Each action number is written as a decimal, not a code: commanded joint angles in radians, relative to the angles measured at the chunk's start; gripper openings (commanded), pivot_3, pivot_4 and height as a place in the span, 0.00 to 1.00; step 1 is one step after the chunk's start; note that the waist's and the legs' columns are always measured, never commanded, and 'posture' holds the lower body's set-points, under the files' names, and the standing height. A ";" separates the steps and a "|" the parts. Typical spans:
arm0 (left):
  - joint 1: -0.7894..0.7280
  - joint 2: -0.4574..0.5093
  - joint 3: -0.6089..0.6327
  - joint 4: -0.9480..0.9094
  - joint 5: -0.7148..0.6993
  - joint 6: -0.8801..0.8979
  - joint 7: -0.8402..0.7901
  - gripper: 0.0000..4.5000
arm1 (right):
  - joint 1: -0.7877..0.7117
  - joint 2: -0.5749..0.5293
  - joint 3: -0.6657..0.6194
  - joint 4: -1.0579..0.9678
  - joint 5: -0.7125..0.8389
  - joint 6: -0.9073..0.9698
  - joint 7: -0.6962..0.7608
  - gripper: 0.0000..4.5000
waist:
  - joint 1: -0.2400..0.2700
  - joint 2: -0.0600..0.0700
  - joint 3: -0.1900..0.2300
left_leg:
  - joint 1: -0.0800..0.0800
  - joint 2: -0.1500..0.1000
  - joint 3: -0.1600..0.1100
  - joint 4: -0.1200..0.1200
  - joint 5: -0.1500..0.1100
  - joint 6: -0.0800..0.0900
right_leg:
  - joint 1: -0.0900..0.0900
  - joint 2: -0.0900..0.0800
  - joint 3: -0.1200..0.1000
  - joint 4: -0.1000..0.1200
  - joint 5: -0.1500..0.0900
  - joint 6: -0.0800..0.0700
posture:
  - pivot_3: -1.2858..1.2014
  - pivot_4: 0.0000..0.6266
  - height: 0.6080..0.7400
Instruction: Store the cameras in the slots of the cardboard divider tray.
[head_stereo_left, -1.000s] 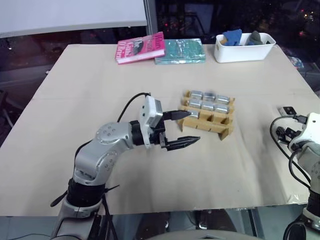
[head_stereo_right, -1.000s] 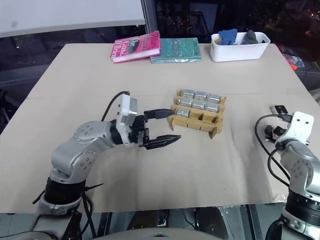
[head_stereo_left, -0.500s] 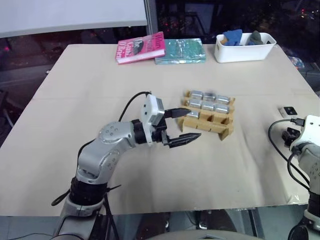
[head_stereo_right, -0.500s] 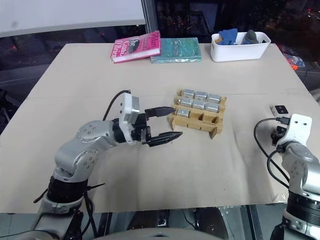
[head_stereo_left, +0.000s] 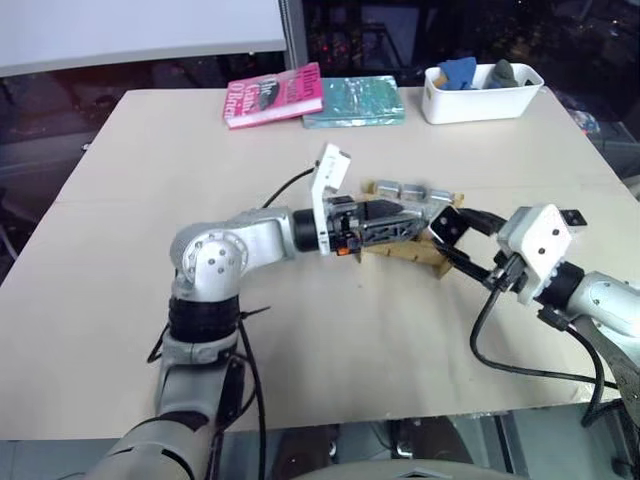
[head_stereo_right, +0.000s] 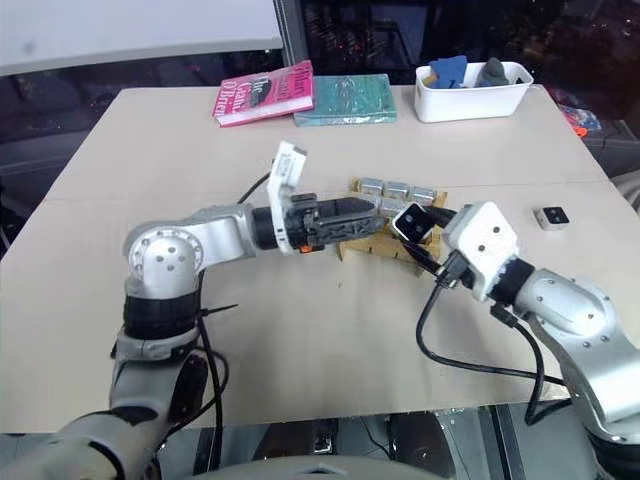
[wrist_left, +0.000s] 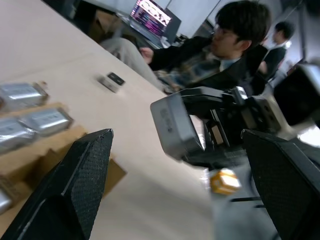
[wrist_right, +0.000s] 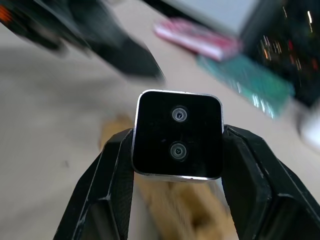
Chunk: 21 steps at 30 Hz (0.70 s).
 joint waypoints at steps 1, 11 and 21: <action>-0.041 -0.017 0.044 0.025 -0.068 0.076 0.050 0.95 | -0.030 -0.004 0.010 -0.033 -0.033 -0.025 -0.006 0.43 | 0.001 0.000 0.000 | 0.000 0.000 0.000 0.000 0.000 0.000 | 0.000 0.000 0.000 0.000 0.000 0.000 | 0.52 0.24 1.00; -0.069 -0.053 0.072 0.069 -0.126 0.135 0.111 0.58 | -0.043 0.005 0.059 -0.067 -0.102 -0.029 -0.019 0.43 | 0.003 0.000 0.000 | 0.001 0.000 0.000 -0.001 0.000 -0.001 | 0.000 -0.002 0.000 0.000 0.000 0.000 | 0.52 0.24 1.00; -0.091 -0.046 0.069 0.104 -0.127 0.129 0.097 0.17 | -0.037 0.027 0.035 -0.072 -0.028 0.007 0.020 0.70 | 0.003 0.000 0.000 | 0.001 0.000 0.000 -0.001 0.001 -0.001 | 0.000 -0.002 0.000 0.000 0.000 0.000 | 0.52 0.24 1.00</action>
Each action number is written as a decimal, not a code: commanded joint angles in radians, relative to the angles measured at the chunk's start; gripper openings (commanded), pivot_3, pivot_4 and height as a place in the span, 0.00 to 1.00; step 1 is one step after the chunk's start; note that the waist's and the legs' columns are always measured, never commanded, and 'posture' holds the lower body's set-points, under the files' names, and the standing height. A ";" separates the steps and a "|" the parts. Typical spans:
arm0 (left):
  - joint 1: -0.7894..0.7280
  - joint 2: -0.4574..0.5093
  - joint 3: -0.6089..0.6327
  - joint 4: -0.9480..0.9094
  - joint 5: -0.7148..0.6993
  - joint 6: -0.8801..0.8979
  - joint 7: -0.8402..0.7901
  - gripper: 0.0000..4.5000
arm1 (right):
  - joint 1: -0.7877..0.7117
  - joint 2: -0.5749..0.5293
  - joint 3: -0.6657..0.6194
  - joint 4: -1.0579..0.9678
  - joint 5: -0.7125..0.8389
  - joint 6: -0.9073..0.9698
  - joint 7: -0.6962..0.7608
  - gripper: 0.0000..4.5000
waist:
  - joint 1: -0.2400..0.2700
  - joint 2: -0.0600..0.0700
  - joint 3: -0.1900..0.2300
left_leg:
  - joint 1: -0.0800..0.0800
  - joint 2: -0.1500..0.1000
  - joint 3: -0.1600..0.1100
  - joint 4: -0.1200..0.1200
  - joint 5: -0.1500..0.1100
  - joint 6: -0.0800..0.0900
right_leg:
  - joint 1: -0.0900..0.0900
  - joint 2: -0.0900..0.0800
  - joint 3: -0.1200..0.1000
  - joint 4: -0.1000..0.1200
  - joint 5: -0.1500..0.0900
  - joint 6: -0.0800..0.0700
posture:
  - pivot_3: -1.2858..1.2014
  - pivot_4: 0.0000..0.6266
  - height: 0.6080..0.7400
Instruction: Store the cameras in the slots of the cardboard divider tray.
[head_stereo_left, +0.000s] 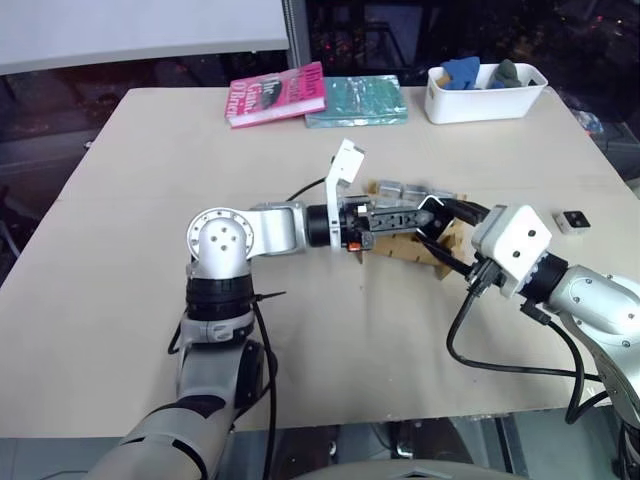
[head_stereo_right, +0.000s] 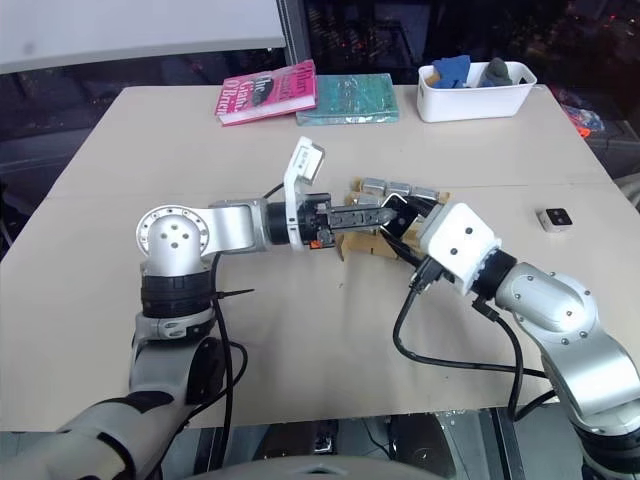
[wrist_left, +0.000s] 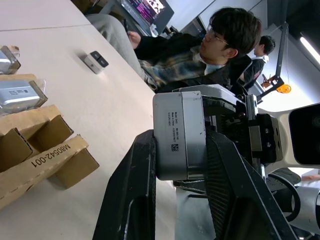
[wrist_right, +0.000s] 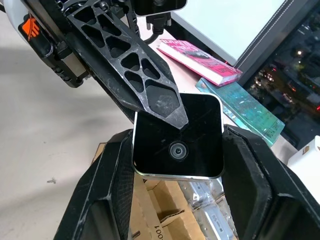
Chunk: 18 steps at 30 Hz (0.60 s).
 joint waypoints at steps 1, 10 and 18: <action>-0.033 0.014 0.006 -0.008 -0.009 -0.016 -0.030 0.17 | 0.007 0.007 -0.032 -0.034 0.042 -0.015 0.026 0.73 | 0.000 0.000 0.000 | 0.000 0.000 0.000 0.000 0.000 0.000 | 0.000 0.000 0.000 0.000 0.000 0.000 | 0.52 0.24 1.00; -0.064 0.212 -0.378 0.180 0.605 -0.853 -0.581 0.17 | 0.344 0.046 -0.293 -0.077 0.163 -0.004 0.043 0.99 | 0.016 0.001 0.000 | 0.000 -0.003 0.002 -0.001 0.000 0.000 | 0.000 0.000 -0.002 -0.001 0.000 0.000 | 0.52 0.24 1.00; -0.250 0.076 -0.515 0.696 0.912 -1.388 -0.814 0.17 | 0.642 0.108 -0.513 -0.161 0.245 -0.098 0.096 0.99 | 0.030 -0.001 0.000 | -0.002 -0.007 -0.001 -0.001 0.000 0.001 | 0.000 0.001 -0.004 -0.003 0.000 0.000 | 0.52 0.24 1.00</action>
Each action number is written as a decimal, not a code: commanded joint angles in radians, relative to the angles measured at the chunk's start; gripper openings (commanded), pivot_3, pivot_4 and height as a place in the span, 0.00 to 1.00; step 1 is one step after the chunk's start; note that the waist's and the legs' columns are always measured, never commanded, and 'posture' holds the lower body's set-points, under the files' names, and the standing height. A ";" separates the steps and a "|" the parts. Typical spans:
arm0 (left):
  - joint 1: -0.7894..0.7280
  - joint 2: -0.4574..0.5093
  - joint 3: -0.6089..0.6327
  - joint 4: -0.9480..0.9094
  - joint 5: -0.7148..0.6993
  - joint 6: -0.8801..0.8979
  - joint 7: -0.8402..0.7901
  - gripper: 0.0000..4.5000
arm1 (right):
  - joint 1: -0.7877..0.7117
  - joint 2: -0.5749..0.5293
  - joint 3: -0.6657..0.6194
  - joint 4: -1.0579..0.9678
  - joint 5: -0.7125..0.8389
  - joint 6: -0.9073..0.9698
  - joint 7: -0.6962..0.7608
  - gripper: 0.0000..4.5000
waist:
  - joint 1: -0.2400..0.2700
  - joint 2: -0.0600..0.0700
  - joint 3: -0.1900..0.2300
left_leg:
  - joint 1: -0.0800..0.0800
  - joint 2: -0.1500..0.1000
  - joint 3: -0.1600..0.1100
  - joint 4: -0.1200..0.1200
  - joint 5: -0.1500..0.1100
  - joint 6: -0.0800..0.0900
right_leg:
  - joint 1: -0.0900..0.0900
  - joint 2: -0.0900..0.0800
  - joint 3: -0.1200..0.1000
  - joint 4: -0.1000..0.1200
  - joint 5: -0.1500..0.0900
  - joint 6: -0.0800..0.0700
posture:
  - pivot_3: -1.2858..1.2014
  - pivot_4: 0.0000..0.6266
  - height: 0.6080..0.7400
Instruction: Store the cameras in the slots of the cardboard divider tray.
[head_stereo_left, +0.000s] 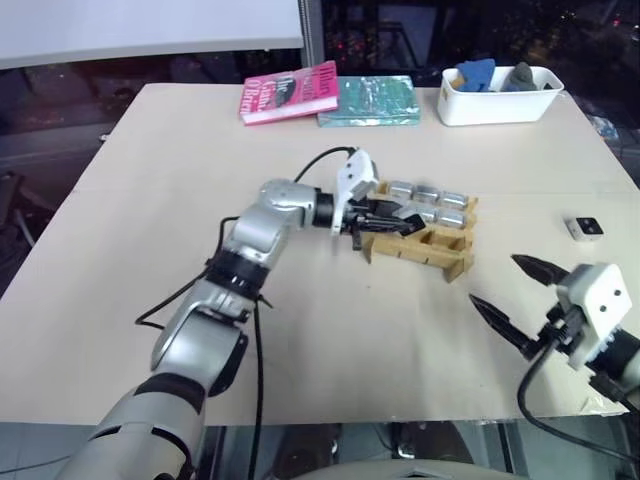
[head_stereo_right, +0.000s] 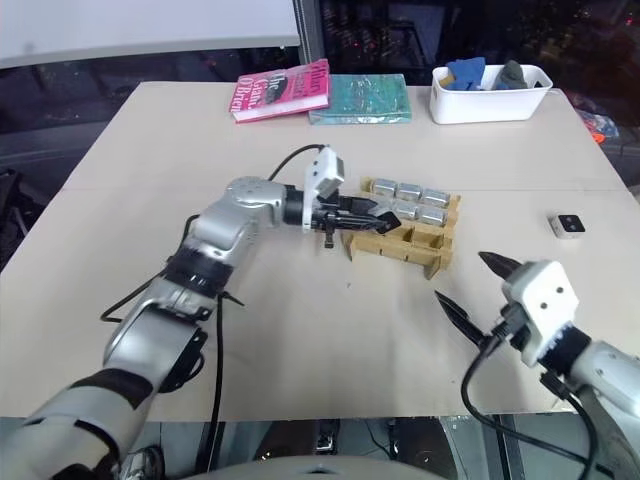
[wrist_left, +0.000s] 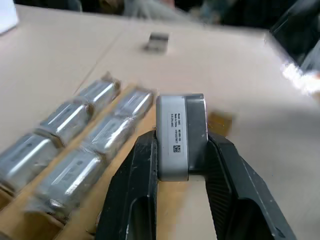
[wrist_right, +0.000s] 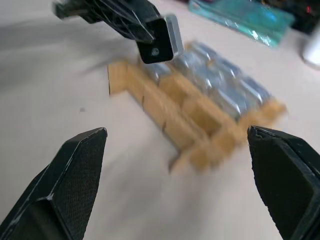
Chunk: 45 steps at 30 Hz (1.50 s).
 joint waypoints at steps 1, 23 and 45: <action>-0.090 -0.053 0.002 0.143 0.082 -0.184 -0.048 0.17 | 0.050 0.024 -0.061 -0.062 0.027 -0.060 0.004 0.99 | -0.009 0.000 0.000 | 0.000 0.000 0.000 0.000 0.000 0.000 | 0.000 0.000 0.000 0.000 0.000 0.000 | 0.52 0.24 1.00; -0.290 -0.154 0.037 0.567 0.328 -0.399 -0.154 0.17 | 0.182 0.077 0.001 -0.118 -0.040 -0.143 -0.109 0.99 | -0.020 -0.001 0.000 | -0.001 0.001 -0.001 0.000 -0.002 0.004 | -0.001 -0.001 0.000 -0.001 -0.001 0.002 | 0.52 0.24 1.00; 0.308 -0.071 0.303 -0.751 -0.125 0.488 0.169 0.82 | -0.723 0.037 0.106 0.727 -0.253 0.313 -0.587 1.00 | -0.025 0.000 0.000 | 0.000 0.003 -0.001 0.001 -0.001 0.002 | -0.002 -0.003 0.007 0.004 -0.001 0.001 | 0.52 0.24 1.00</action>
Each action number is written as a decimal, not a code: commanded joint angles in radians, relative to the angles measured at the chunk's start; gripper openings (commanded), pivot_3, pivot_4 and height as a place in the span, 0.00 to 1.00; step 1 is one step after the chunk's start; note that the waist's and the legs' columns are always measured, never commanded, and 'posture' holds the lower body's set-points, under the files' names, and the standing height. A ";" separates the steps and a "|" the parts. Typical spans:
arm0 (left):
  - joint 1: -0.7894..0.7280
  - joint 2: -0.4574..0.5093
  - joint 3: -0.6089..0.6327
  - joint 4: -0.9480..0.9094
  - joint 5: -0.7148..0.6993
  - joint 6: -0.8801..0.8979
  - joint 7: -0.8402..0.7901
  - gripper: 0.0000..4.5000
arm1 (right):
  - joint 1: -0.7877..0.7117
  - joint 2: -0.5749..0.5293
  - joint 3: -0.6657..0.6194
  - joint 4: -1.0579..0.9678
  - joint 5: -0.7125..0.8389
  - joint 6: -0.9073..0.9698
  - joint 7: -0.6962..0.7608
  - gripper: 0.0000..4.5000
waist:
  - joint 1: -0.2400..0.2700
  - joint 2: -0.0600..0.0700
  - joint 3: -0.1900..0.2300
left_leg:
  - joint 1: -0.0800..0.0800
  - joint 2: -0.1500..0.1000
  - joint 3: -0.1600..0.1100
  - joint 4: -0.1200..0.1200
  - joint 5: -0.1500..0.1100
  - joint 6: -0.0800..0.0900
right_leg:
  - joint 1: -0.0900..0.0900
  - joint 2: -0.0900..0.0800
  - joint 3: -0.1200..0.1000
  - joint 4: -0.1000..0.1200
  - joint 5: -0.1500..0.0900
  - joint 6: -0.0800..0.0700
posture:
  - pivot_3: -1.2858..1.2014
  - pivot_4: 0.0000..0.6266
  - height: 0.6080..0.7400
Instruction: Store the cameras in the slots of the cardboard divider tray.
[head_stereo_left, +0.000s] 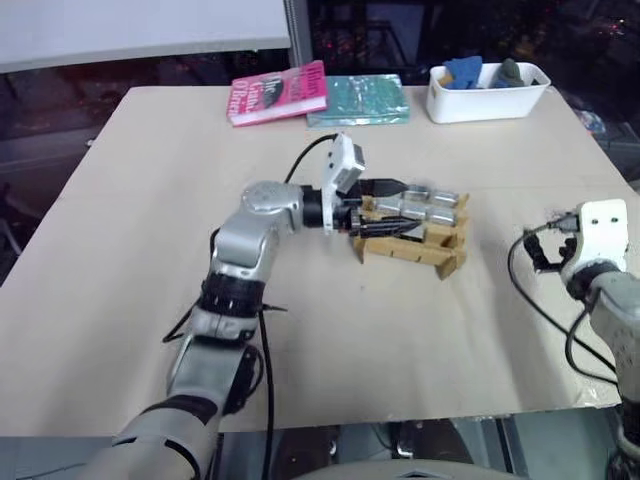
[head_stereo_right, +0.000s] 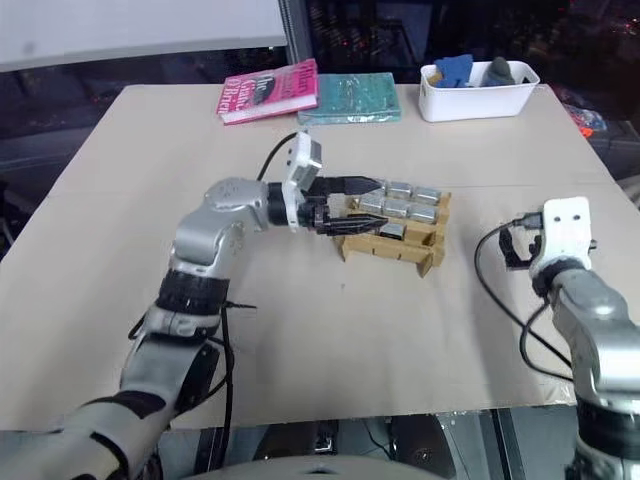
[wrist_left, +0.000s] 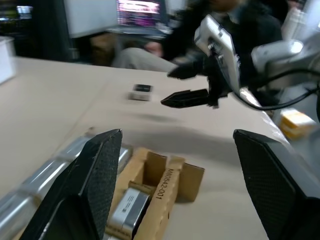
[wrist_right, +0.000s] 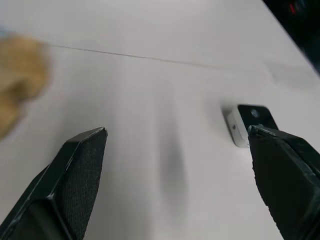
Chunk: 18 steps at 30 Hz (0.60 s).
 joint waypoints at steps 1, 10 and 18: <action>0.078 -0.019 0.018 -0.211 -0.075 0.113 0.122 0.82 | -0.100 -0.032 -0.031 0.191 -0.054 -0.063 -0.007 1.00 | 0.003 0.000 0.000 | 0.000 0.000 0.000 0.000 0.000 0.000 | 0.000 0.000 0.000 0.000 0.000 0.000 | 0.52 0.24 1.00; 0.237 0.021 0.059 -0.426 -0.178 0.192 0.266 0.82 | -0.359 -0.092 -0.047 0.733 -0.113 -0.228 0.015 1.00 | 0.002 0.002 -0.001 | 0.002 -0.001 0.001 -0.001 0.000 0.000 | 0.000 -0.001 0.001 0.001 0.000 0.000 | 0.52 0.24 1.00; 0.312 0.087 0.083 -0.459 -0.241 0.129 0.244 0.82 | -0.437 -0.117 -0.050 0.925 -0.104 -0.277 0.086 1.00 | -0.010 0.002 -0.001 | 0.002 -0.001 0.001 -0.001 0.000 0.000 | 0.000 -0.002 0.001 0.001 0.000 0.000 | 0.52 0.24 1.00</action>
